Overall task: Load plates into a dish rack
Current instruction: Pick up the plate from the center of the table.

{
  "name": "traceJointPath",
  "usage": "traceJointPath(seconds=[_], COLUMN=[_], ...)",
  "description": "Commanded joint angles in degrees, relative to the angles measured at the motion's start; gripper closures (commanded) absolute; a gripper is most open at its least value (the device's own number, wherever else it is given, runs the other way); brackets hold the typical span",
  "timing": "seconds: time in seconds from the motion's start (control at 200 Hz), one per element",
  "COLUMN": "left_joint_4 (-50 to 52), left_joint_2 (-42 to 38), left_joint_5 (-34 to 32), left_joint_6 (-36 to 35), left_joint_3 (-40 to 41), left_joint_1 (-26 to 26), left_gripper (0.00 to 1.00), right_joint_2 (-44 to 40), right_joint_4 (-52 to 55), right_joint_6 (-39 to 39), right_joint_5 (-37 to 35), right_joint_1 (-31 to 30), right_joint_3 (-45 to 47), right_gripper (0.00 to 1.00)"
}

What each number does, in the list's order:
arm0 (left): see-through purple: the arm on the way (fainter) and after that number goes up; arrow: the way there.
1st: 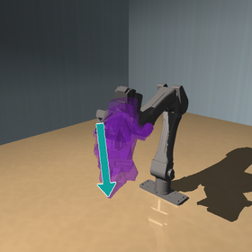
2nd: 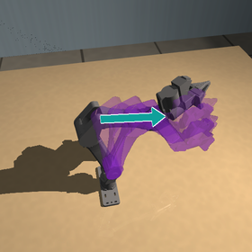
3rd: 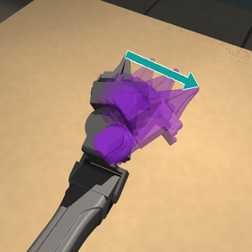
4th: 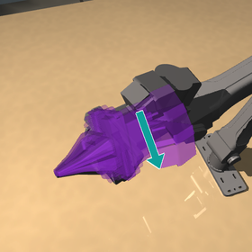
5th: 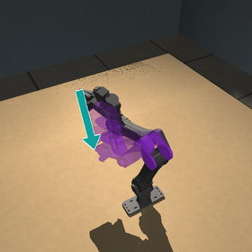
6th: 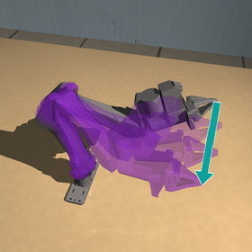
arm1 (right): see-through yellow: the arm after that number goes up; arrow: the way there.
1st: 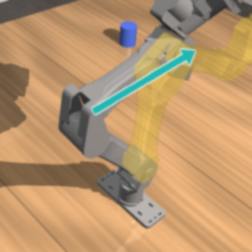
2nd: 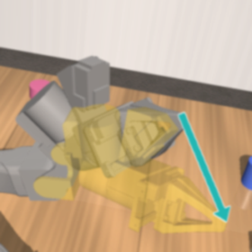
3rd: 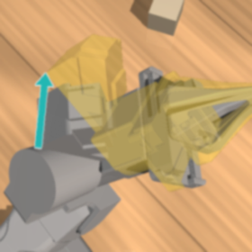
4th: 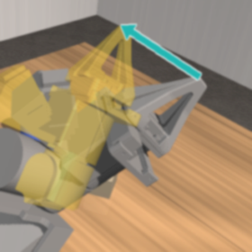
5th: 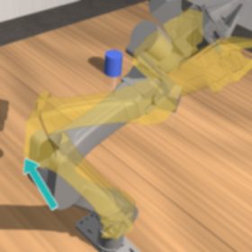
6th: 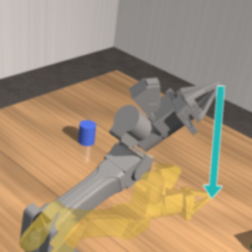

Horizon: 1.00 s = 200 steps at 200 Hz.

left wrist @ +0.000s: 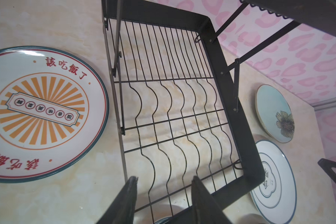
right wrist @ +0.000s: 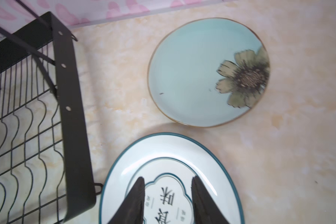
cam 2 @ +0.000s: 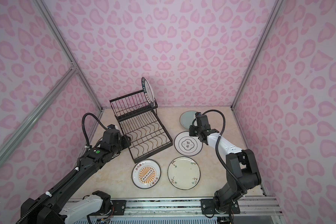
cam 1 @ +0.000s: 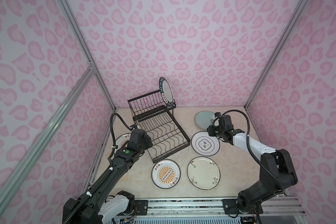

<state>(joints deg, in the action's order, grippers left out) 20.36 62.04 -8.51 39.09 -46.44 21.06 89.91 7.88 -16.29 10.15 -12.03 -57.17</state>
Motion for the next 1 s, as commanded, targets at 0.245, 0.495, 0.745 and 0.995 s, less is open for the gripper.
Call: traceJointPath(seconds=[0.245,0.495,0.745,0.995], left_joint_4=[-4.3,-2.2,-1.2,-1.1], left_joint_2=[6.8,9.7,10.5,12.3], left_joint_5=[3.5,4.5,4.9,5.6], left_joint_6=[0.4,-2.3,-2.7,-2.7], left_joint_3=[-3.4,-7.3,-7.8,-8.7], left_joint_1=[3.2,3.6,3.6,3.6], left_gripper=[0.51,0.51,0.51,0.51], right_joint_2=[-2.9,4.3,7.0,8.5], right_joint_4=[-5.8,-8.3,-11.2,-12.3], right_joint_6=[-4.8,-6.7,-8.0,-9.1], right_joint_5=[13.8,20.9,23.7,25.7], right_joint_1=[15.6,18.4,18.5,18.4], right_joint_3=[12.0,12.8,13.3,14.1], right_gripper=[0.58,0.58,0.60,0.62])
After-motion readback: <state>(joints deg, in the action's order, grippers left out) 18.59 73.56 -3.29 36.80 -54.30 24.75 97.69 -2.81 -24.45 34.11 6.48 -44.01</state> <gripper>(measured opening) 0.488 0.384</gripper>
